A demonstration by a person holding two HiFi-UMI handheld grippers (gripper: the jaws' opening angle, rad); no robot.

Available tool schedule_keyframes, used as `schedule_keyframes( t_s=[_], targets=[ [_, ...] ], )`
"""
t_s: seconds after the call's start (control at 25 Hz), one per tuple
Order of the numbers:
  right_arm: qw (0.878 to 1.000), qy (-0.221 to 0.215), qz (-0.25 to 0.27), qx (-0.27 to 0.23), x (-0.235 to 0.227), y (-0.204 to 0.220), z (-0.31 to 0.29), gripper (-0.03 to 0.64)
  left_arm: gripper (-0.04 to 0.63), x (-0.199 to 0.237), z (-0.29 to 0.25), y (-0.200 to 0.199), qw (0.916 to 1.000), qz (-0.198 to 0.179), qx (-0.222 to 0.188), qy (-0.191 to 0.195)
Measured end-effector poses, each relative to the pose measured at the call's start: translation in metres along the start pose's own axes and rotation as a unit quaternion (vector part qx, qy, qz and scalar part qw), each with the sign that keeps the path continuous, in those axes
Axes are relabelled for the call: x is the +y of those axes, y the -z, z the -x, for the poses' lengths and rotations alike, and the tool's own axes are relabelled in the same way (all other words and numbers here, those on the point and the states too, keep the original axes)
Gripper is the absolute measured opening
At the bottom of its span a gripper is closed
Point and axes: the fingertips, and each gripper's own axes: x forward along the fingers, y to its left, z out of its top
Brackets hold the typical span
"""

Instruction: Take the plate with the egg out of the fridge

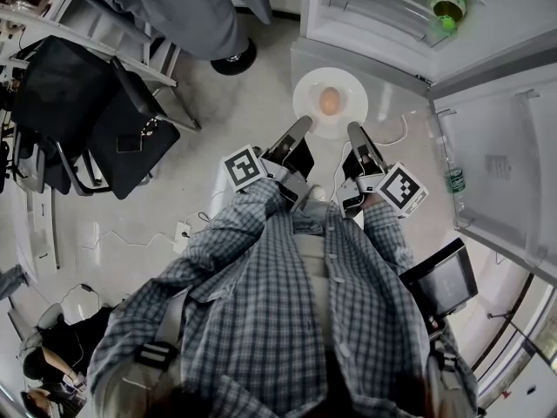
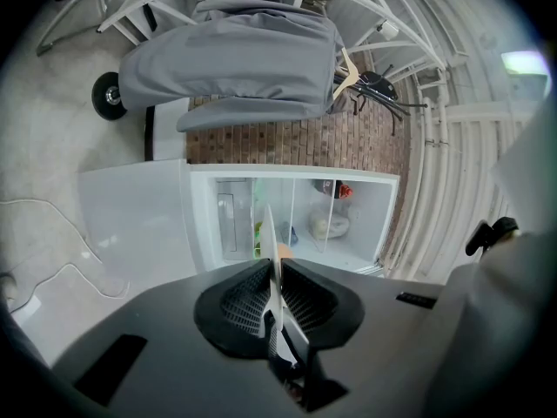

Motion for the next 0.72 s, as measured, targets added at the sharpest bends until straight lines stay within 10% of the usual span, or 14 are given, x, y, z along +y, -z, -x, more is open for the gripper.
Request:
schedule_keyframes(
  t_s=[0.72],
  targets=[
    [1.0, -0.004, 0.003, 0.008, -0.0029, -0.0066, -0.0038, 0.058, 0.046, -0.0018, -0.0074, -0.0009, 0.9999, -0.006, -0.011, 0.002]
  ],
)
